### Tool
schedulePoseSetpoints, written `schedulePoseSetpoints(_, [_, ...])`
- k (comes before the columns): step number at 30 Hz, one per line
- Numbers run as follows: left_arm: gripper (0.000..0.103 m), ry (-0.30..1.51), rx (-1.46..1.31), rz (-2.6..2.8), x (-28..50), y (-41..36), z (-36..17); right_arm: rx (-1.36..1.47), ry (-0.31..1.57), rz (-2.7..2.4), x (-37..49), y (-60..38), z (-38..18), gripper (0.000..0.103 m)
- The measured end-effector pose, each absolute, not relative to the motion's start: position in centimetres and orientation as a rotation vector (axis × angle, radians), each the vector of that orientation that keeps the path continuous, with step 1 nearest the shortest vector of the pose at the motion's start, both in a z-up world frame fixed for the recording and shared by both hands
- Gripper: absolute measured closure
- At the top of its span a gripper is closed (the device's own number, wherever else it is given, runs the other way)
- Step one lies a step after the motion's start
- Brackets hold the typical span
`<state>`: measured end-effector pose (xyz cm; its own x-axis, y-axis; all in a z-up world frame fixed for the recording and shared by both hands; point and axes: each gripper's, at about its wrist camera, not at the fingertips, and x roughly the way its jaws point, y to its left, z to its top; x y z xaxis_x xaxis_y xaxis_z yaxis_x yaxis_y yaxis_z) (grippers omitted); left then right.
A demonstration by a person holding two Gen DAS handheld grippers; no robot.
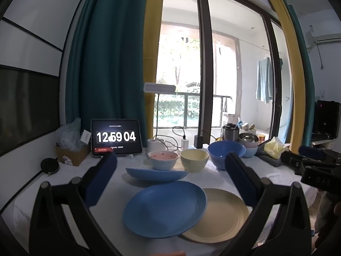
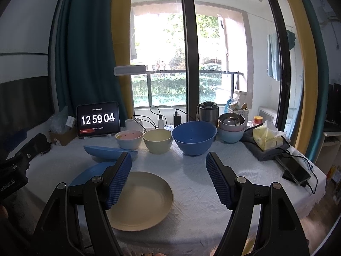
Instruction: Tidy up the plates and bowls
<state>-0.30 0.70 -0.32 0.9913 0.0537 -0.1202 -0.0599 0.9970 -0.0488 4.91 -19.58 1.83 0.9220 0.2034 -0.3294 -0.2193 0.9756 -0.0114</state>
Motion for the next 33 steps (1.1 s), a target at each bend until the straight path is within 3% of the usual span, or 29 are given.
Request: schedulePoseSetpoints(33, [0.001,0.12,-0.047,0.032,-0.7,1.0,-0.29,-0.052,0.349,0.224,5.0,-19.31,1.62,0.028])
